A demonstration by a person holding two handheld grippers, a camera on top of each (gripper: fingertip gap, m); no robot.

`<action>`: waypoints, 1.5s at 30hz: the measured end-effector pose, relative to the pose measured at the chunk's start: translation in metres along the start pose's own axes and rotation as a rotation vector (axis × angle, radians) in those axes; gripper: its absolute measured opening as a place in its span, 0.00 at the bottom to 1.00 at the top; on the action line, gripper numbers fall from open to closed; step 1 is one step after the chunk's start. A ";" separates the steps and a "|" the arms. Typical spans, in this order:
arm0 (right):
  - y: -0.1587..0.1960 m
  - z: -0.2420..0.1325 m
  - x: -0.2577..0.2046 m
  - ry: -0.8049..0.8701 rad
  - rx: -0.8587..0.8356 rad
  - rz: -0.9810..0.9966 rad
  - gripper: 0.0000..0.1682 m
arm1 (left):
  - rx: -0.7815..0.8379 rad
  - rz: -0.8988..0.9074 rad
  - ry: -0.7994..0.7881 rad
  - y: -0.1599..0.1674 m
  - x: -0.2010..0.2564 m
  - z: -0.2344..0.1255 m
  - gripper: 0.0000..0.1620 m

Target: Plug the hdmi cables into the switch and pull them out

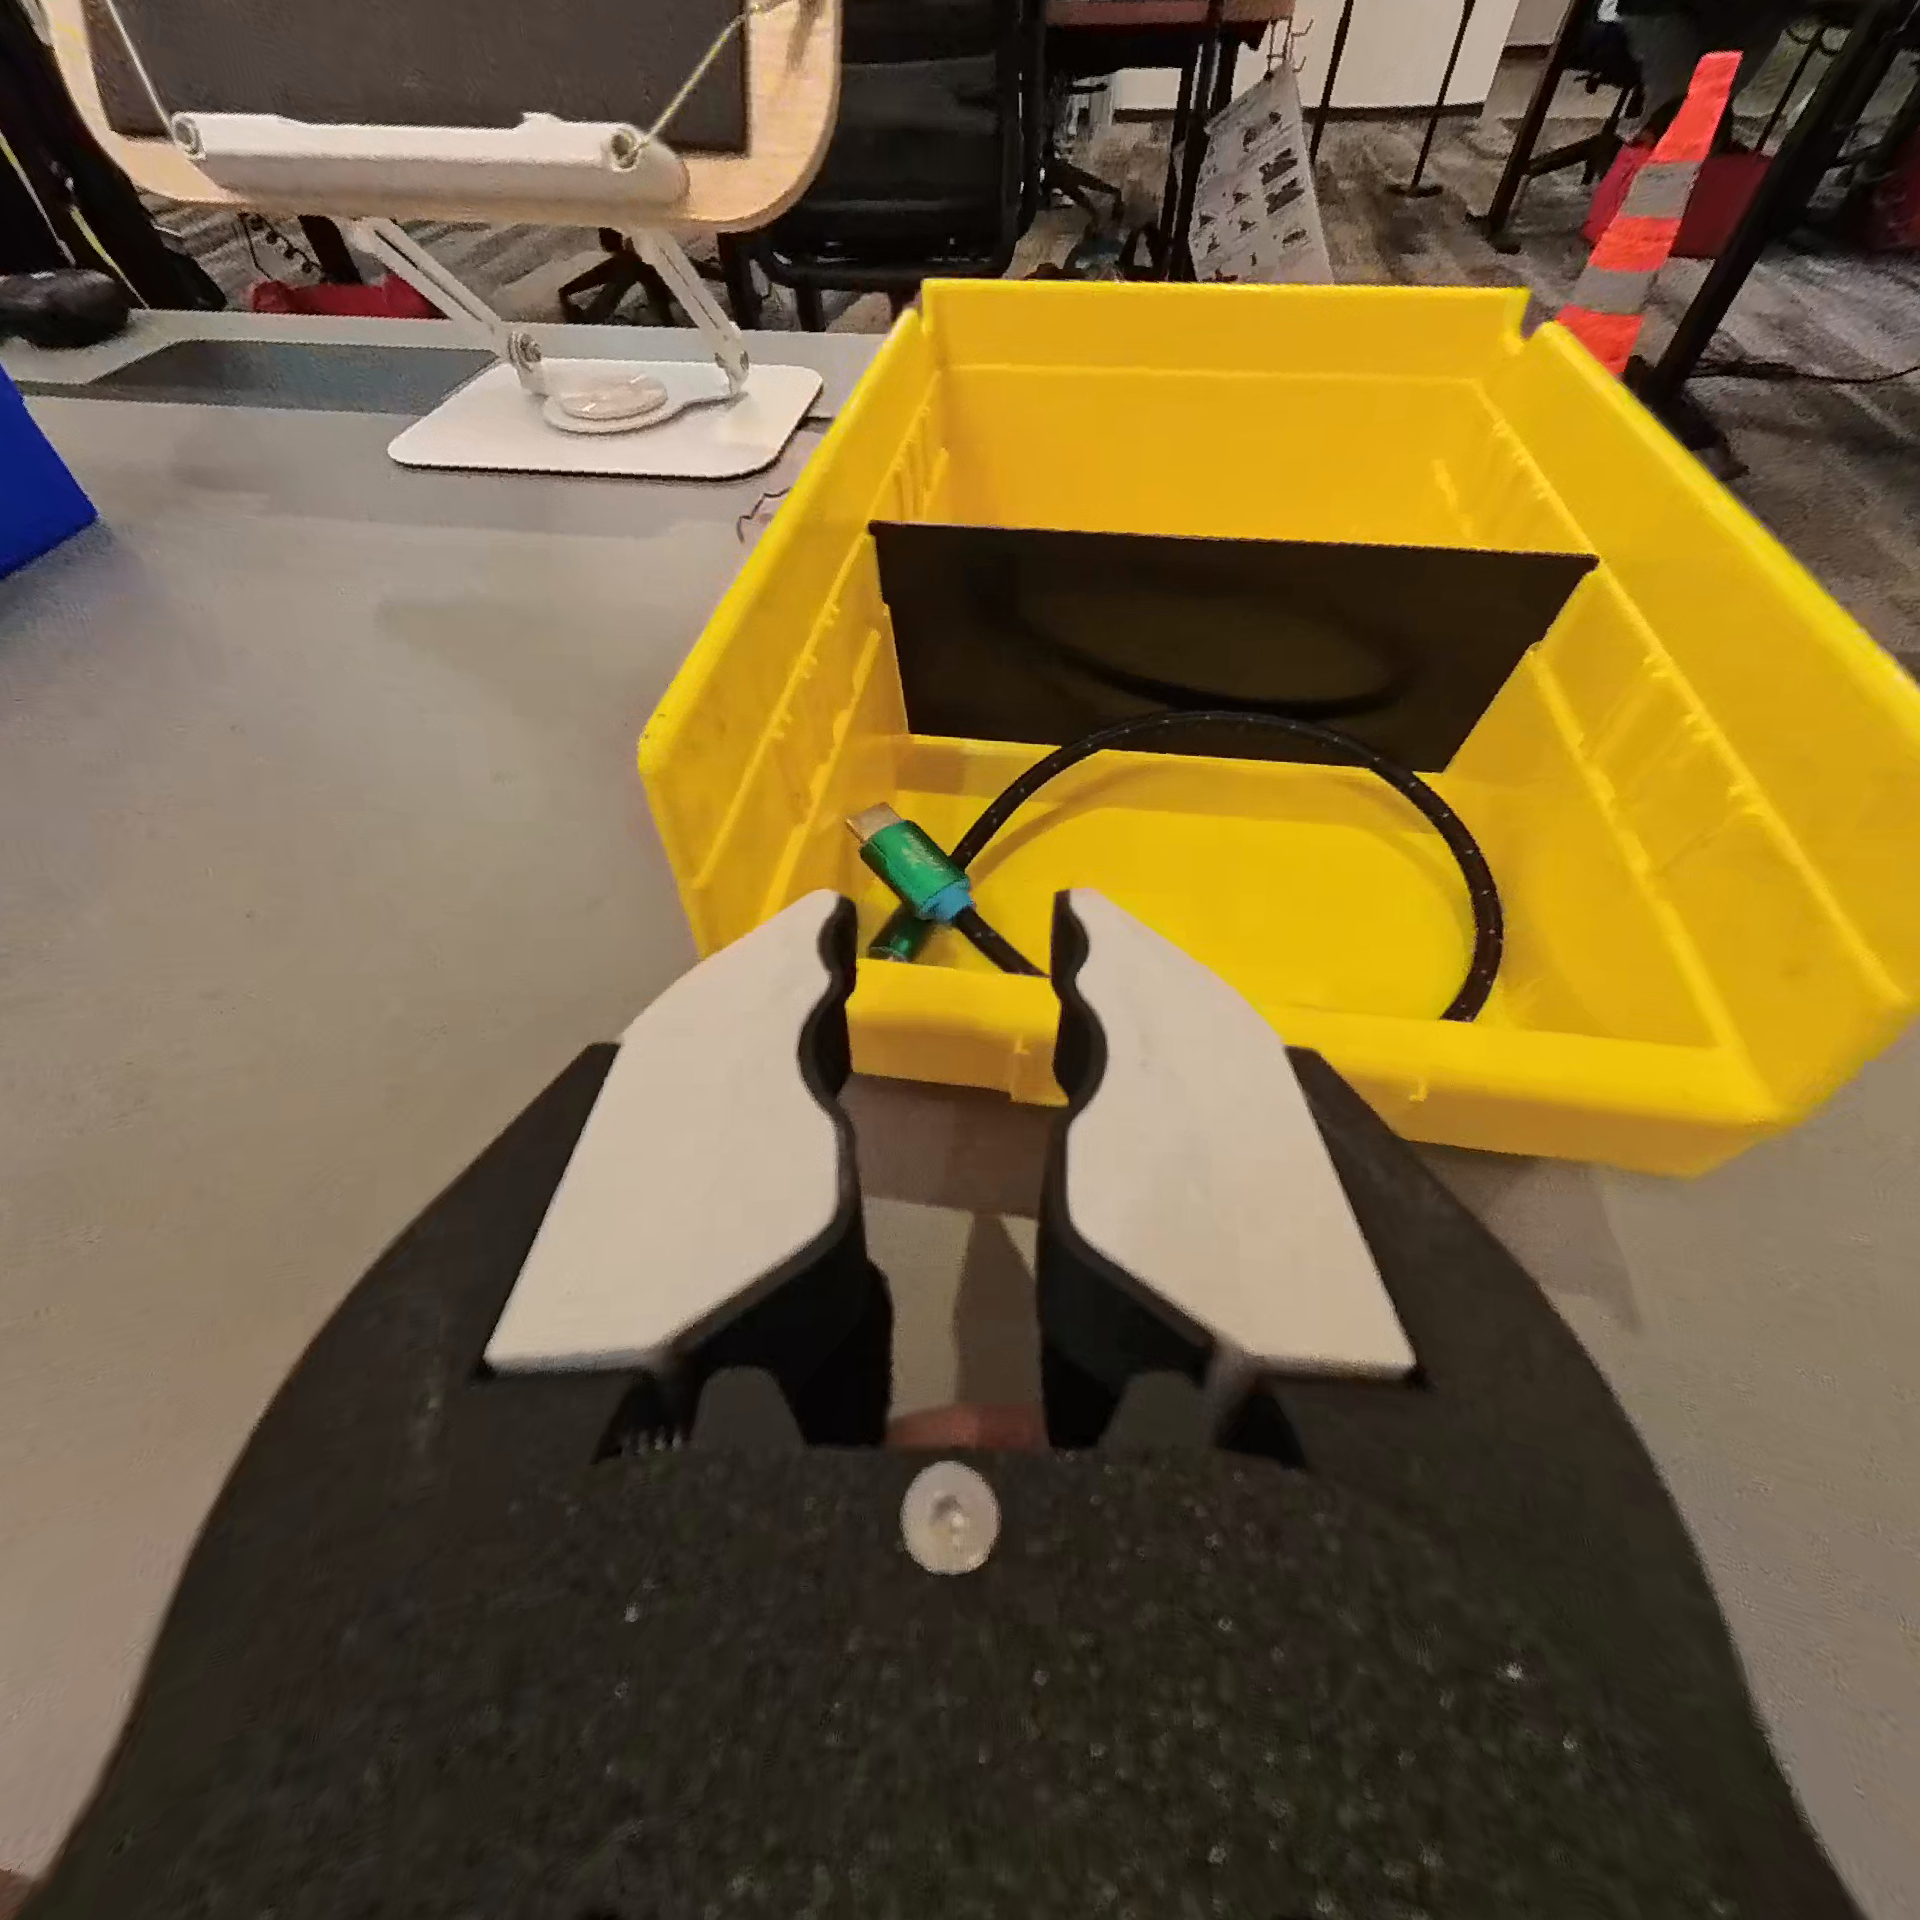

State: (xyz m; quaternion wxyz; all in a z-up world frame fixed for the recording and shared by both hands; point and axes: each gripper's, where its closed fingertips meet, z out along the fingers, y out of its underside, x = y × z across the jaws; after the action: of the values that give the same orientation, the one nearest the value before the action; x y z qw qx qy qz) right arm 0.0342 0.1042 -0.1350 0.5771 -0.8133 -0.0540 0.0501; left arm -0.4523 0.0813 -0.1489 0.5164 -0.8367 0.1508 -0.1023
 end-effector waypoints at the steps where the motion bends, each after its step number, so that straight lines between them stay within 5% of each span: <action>1: 0.000 0.000 0.000 0.007 0.002 -0.011 0.20 | 0.005 -0.028 0.002 0.000 -0.002 -0.003 0.19; 7: -0.041 -0.017 -0.003 -0.001 0.238 -0.037 0.15 | 0.006 -0.109 0.013 0.001 -0.011 -0.003 0.19; 45: -0.006 0.004 -0.030 -0.077 0.042 -0.104 0.16 | -0.023 -0.070 -0.003 0.003 -0.014 0.009 0.18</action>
State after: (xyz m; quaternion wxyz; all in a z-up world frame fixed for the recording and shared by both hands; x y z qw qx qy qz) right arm 0.0038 0.1058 -0.1306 0.5936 -0.7945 -0.1174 0.0524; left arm -0.4630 0.0923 -0.1560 0.5030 -0.8476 0.1218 -0.1173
